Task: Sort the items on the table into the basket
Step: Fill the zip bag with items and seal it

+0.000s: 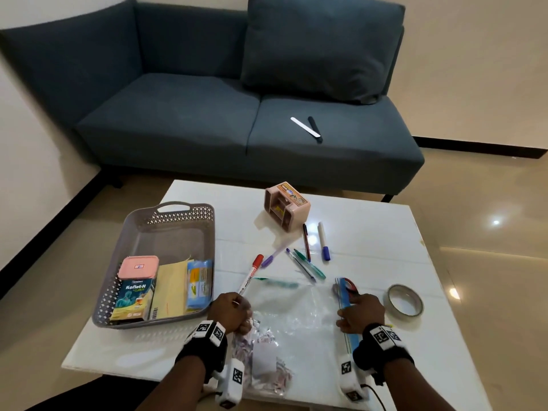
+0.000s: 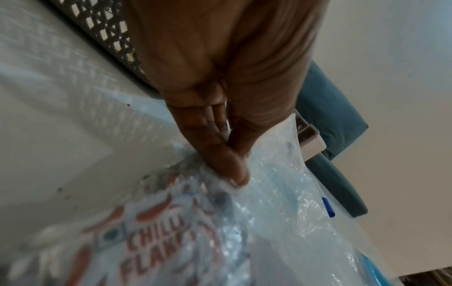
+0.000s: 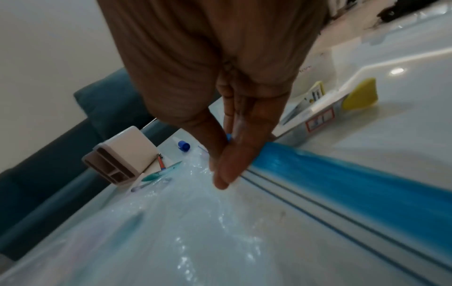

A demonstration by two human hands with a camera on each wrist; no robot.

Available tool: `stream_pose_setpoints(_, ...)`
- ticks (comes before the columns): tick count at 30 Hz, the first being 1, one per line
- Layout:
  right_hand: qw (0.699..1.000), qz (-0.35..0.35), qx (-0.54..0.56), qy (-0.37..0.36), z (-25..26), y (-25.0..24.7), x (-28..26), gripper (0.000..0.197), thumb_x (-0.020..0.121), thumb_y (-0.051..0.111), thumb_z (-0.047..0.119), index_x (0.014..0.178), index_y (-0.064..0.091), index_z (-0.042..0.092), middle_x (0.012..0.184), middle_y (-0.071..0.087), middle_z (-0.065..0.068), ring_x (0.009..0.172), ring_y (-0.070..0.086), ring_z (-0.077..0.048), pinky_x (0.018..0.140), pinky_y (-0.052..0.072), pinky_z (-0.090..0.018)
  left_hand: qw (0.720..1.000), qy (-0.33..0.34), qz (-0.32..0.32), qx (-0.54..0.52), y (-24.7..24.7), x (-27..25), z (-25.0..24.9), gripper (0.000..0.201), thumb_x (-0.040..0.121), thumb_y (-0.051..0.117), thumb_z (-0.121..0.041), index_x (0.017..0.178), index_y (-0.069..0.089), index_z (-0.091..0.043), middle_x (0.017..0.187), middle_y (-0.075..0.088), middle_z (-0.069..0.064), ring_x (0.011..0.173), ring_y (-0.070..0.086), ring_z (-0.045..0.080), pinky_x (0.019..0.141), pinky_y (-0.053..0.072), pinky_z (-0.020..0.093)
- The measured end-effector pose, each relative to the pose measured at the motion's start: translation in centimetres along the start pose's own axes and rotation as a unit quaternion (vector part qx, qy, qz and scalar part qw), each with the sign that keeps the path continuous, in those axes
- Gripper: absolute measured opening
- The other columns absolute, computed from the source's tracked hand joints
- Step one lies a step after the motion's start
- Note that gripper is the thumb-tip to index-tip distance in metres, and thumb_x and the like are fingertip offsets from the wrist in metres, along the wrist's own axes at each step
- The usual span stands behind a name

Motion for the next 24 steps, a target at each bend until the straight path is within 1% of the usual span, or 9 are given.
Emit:
stream_pose_setpoints(4, 0.993, -0.024, 0.087, -0.073, 0.2, 0.2, 0.2, 0.034, 0.072, 0.075, -0.007, 0.100, 0.067, 0.010, 0.079, 0.071, -0.013, 0.069, 0.072, -0.032, 0.070, 0.060, -0.048, 0.997, 0.022, 0.005, -0.077, -0.1, 0.4, 0.1, 0.026, 0.085, 0.040, 0.026, 0.079, 0.051, 0.003, 0.062, 0.053, 0.019, 0.049, 0.049, 0.021, 0.048, 0.040, 0.026)
stream_pose_setpoints(7, 0.986, -0.030, 0.064, -0.154, -0.2, -0.6, 0.6, 0.026, 0.067, 0.082, -0.004, 0.080, 0.074, 0.017, 0.091, 0.073, -0.003, 0.089, 0.068, -0.021, 0.085, 0.051, -0.031, 0.993, 0.031, -0.017, -0.112, -0.5, 0.9, 0.7, 0.025, 0.082, 0.055, 0.023, 0.073, 0.063, 0.001, 0.070, 0.067, 0.019, 0.061, 0.067, 0.026, 0.058, 0.059, 0.030)
stream_pose_setpoints(10, 0.959, 0.028, 0.036, -0.280, -1.1, -1.9, 0.9, 0.056, 0.069, 0.066, -0.018, 0.064, 0.076, 0.037, 0.085, 0.074, 0.015, 0.090, 0.067, -0.001, 0.085, 0.046, -0.019, 0.989, 0.031, -0.003, -0.141, -0.7, 1.0, 1.1, 0.040, 0.083, 0.043, 0.021, 0.065, 0.072, -0.001, 0.079, 0.074, 0.014, 0.075, 0.070, 0.023, 0.065, 0.059, 0.026)
stream_pose_setpoints(12, 0.936, 0.073, 0.007, -0.345, -1.9, -3.0, 1.1, 0.050, 0.068, 0.061, -0.004, 0.072, 0.077, 0.043, 0.097, 0.074, 0.018, 0.094, 0.065, 0.006, 0.087, 0.046, -0.014, 0.986, 0.034, 0.026, -0.160, -1.0, 0.8, 1.3, 0.042, 0.089, 0.038, 0.010, 0.069, 0.074, 0.001, 0.080, 0.074, 0.012, 0.082, 0.068, 0.023, 0.075, 0.055, 0.028)
stream_pose_setpoints(14, 0.925, 0.069, -0.074, -0.365, -2.1, -3.5, 1.0, 0.047, 0.067, 0.061, -0.003, 0.078, 0.076, 0.040, 0.108, 0.070, 0.022, 0.099, 0.063, 0.009, 0.087, 0.043, -0.007, 0.986, 0.035, 0.030, -0.158, -1.2, 0.5, 1.6, 0.029, 0.095, 0.051, -0.006, 0.082, 0.076, 0.001, 0.078, 0.073, 0.013, 0.084, 0.067, 0.025, 0.083, 0.053, 0.032)
stream_pose_setpoints(16, 0.933, 0.056, -0.144, -0.325, -2.3, -3.3, 1.0, 0.027, 0.072, 0.075, 0.005, 0.070, 0.077, 0.032, 0.105, 0.069, 0.027, 0.098, 0.064, 0.003, 0.082, 0.041, -0.002, 0.994, 0.078, 0.013, -0.073, -1.3, 0.6, 1.8, 0.005, 0.080, 0.077, -0.009, 0.083, 0.077, -0.006, 0.086, 0.076, 0.009, 0.088, 0.069, 0.023, 0.084, 0.055, 0.030)
stream_pose_setpoints(18, 0.918, 0.032, -0.213, -0.334, -2.1, -2.9, 0.4, 0.005, 0.066, 0.081, 0.024, 0.069, 0.077, 0.025, 0.111, 0.067, 0.014, 0.103, 0.064, -0.009, 0.085, 0.041, -0.008, 0.992, 0.121, 0.016, 0.039, -1.3, 0.5, 1.9, 0.022, 0.064, 0.088, -0.004, 0.080, 0.076, -0.011, 0.091, 0.075, 0.003, 0.089, 0.070, 0.019, 0.082, 0.057, 0.027)
stream_pose_setpoints(22, 0.857, 0.085, -0.373, -0.345, -1.4, -1.5, -1.1, 0.026, 0.077, 0.071, 0.020, 0.102, 0.072, 0.018, 0.152, 0.032, 0.004, 0.142, 0.030, -0.020, 0.110, 0.027, -0.023, 0.937, 0.222, -0.032, 0.269, -1.5, -0.2, 1.5, 0.029, 0.058, 0.090, -0.038, 0.076, 0.070, -0.030, 0.088, 0.066, -0.013, 0.082, 0.061, 0.003, 0.077, 0.049, 0.020)
stream_pose_setpoints(24, 0.829, 0.054, -0.430, -0.354, -0.7, -1.2, -1.9, 0.036, 0.072, 0.074, 0.021, 0.108, 0.069, 0.022, 0.154, 0.027, -0.002, 0.144, 0.025, -0.029, 0.106, 0.037, -0.038, 0.908, 0.241, -0.031, 0.341, -1.4, -1.0, 1.3, 0.028, 0.061, 0.084, -0.051, 0.076, 0.068, -0.035, 0.092, 0.059, -0.018, 0.089, 0.054, 0.000, 0.082, 0.042, 0.021)
Point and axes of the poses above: each hand's wrist, its own x-axis towards the middle knuckle, its own y-axis out of the palm, z = x × y, the point moved 2 cm from there along x, towards the middle knuckle
